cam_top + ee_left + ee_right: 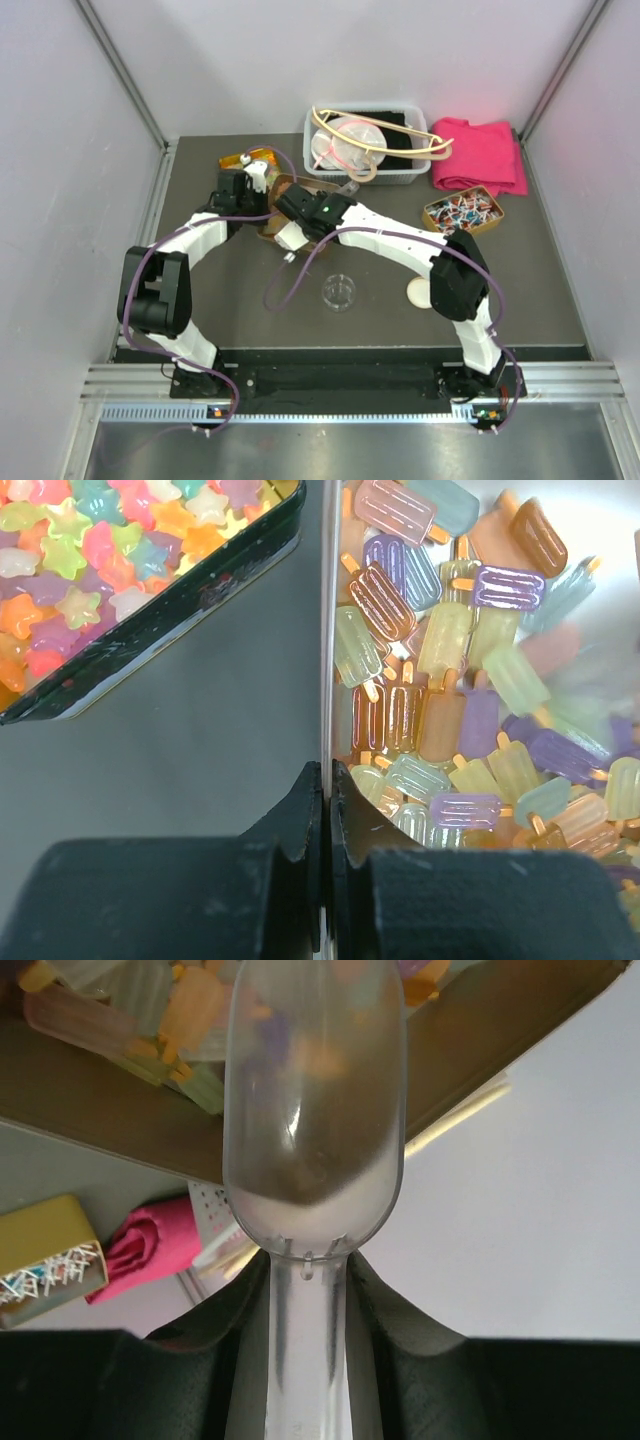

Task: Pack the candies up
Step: Scoop the fake candies from the storage box.

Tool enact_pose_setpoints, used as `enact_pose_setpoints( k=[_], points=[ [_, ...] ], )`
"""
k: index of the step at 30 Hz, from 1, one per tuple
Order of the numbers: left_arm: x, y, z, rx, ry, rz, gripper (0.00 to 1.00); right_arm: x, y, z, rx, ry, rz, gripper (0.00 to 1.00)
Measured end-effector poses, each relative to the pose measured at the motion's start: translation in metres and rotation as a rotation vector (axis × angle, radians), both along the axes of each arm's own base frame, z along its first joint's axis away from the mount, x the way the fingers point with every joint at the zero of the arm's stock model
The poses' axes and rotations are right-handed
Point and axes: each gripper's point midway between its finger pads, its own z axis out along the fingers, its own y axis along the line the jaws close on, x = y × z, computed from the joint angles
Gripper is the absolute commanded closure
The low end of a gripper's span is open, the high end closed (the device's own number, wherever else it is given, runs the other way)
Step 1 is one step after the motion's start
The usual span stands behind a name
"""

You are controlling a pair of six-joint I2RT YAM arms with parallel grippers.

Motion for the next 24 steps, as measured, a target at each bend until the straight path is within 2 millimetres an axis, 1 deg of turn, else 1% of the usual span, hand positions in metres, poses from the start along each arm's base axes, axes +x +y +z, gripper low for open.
enact_pose_setpoints(
  k=[5,12,16,19,24],
  points=[
    [-0.001,-0.001,0.0,-0.006,0.002,-0.006,1.0,-0.008,0.002,-0.011,0.046,0.063,-0.023,1.0],
    [-0.004,0.0,-0.005,0.001,0.016,-0.009,1.0,-0.012,0.001,-0.022,0.069,0.088,-0.042,1.0],
    [-0.008,0.0,-0.01,0.002,0.028,-0.012,1.0,-0.014,0.002,-0.026,0.085,0.112,-0.043,1.0],
    [-0.012,0.0,-0.016,0.001,0.041,-0.016,1.0,-0.015,0.004,-0.034,0.095,0.149,-0.056,1.0],
    [-0.016,0.004,-0.022,0.005,0.056,-0.006,1.0,-0.012,0.005,-0.045,0.109,0.195,-0.1,1.0]
  ],
)
